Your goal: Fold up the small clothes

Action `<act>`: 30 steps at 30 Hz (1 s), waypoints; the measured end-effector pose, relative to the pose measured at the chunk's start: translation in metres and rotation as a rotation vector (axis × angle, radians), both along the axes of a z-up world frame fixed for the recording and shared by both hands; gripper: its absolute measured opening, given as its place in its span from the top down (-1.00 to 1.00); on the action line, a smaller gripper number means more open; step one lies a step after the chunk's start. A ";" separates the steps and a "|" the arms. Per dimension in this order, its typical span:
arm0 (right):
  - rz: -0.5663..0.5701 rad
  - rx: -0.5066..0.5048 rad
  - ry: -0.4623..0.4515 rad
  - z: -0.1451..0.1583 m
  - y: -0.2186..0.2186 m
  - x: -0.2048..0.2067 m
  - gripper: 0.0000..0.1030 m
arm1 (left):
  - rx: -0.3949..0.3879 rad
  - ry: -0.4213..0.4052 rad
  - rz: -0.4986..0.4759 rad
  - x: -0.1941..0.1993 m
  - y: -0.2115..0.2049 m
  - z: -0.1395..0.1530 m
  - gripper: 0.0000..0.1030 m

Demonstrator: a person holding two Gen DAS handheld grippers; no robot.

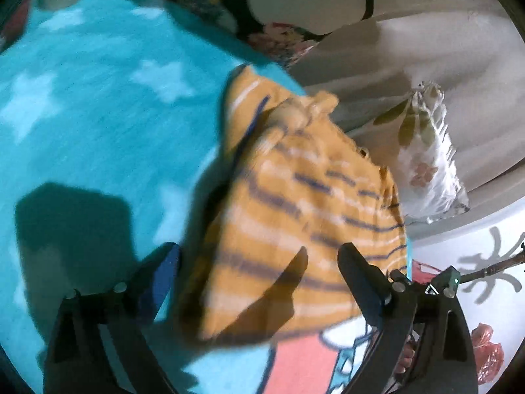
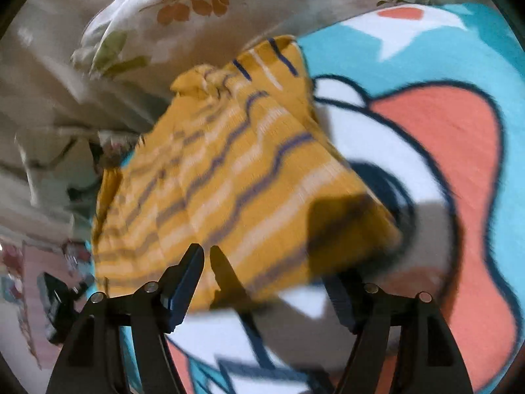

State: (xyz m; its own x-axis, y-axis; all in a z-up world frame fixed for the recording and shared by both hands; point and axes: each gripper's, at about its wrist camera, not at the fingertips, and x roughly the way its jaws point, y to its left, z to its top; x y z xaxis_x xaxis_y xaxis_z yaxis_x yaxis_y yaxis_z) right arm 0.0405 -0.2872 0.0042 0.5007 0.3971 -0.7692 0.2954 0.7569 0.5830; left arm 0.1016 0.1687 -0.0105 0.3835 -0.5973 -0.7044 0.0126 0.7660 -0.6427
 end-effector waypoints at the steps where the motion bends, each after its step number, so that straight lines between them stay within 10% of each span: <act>1: -0.022 0.014 -0.012 -0.001 0.002 0.012 -0.49 | -0.001 -0.005 -0.014 0.009 -0.004 0.001 -0.84; 5: -0.100 0.026 -0.023 -0.001 0.003 0.049 -0.39 | 0.077 -0.022 -0.061 0.038 -0.029 0.004 -0.58; 6: -0.110 0.022 -0.018 0.001 0.002 0.054 0.08 | 0.139 -0.010 -0.073 0.043 -0.034 0.004 0.38; 7: -0.119 0.016 -0.003 0.000 0.002 0.060 0.33 | 0.163 0.015 -0.085 0.046 -0.035 0.002 0.65; 18: -0.010 0.124 -0.024 0.040 -0.003 0.005 0.59 | 0.083 0.057 -0.082 -0.011 -0.016 0.048 0.69; 23: 0.071 0.074 0.063 0.021 0.007 -0.034 0.33 | 0.194 0.162 0.019 -0.033 0.000 0.017 0.32; 30: 0.033 -0.144 -0.027 0.069 0.003 -0.060 -0.07 | 0.456 -0.066 0.093 -0.060 -0.004 0.088 -0.04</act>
